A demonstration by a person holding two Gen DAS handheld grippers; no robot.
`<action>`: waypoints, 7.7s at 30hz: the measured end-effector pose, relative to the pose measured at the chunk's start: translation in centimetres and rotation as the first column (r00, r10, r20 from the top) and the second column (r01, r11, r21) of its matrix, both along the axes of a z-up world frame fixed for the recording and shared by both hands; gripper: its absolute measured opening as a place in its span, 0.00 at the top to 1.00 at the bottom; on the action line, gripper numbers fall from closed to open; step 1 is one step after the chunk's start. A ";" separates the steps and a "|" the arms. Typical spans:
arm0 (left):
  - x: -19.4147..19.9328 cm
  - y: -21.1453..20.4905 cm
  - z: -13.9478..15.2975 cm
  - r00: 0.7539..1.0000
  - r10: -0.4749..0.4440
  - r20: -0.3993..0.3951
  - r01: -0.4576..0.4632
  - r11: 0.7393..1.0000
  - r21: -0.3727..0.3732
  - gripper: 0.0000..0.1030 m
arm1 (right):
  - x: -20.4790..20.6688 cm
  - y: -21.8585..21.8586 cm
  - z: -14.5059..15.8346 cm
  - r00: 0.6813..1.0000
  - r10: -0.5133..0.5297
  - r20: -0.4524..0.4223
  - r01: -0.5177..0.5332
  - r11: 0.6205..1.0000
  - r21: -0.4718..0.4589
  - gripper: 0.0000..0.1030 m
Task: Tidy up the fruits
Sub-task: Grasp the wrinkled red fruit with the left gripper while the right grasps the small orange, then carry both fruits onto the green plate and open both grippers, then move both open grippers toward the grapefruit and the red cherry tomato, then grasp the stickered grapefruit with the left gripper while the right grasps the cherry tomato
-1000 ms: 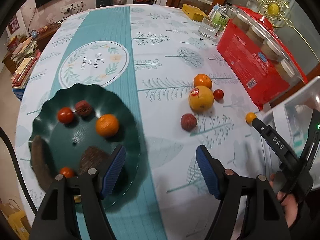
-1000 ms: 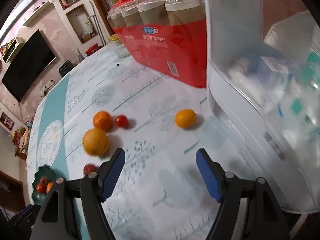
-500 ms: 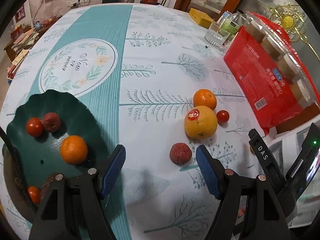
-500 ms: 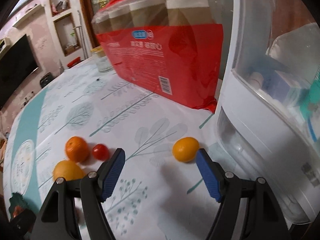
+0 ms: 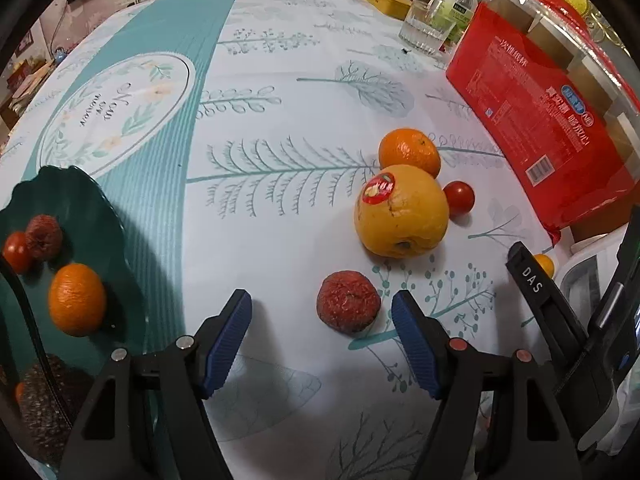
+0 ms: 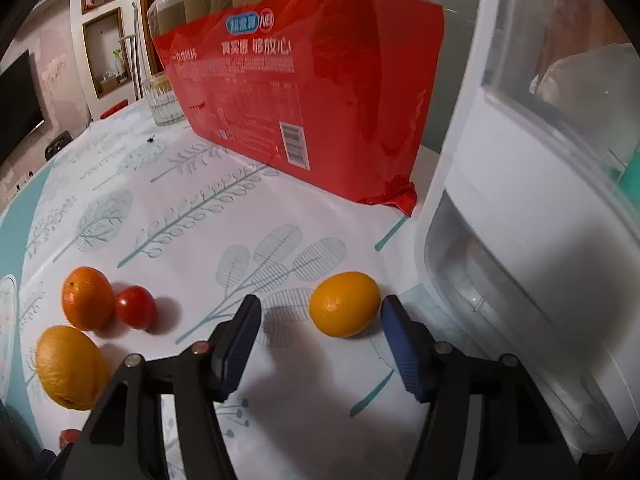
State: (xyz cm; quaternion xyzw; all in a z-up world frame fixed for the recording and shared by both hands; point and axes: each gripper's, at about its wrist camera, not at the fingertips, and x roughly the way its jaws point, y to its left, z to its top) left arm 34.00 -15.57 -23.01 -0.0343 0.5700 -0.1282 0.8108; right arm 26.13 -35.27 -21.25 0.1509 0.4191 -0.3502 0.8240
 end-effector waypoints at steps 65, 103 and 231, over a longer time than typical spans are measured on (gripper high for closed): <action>-16.3 17.2 11.4 0.983 0.051 0.175 -0.037 0.996 -0.083 0.70 | -9.9 14.1 9.3 0.925 0.356 0.133 -0.370 0.923 0.100 0.70; -7.8 32.9 9.9 0.983 -0.084 0.161 0.111 0.979 -0.170 0.70 | -10.0 34.3 6.4 0.869 0.471 0.152 -0.495 0.821 0.284 0.70; 8.4 -4.3 -0.3 0.951 -0.095 -0.295 0.059 0.990 -0.130 0.49 | 5.0 3.6 0.5 0.681 0.717 0.150 -0.732 0.674 0.099 0.74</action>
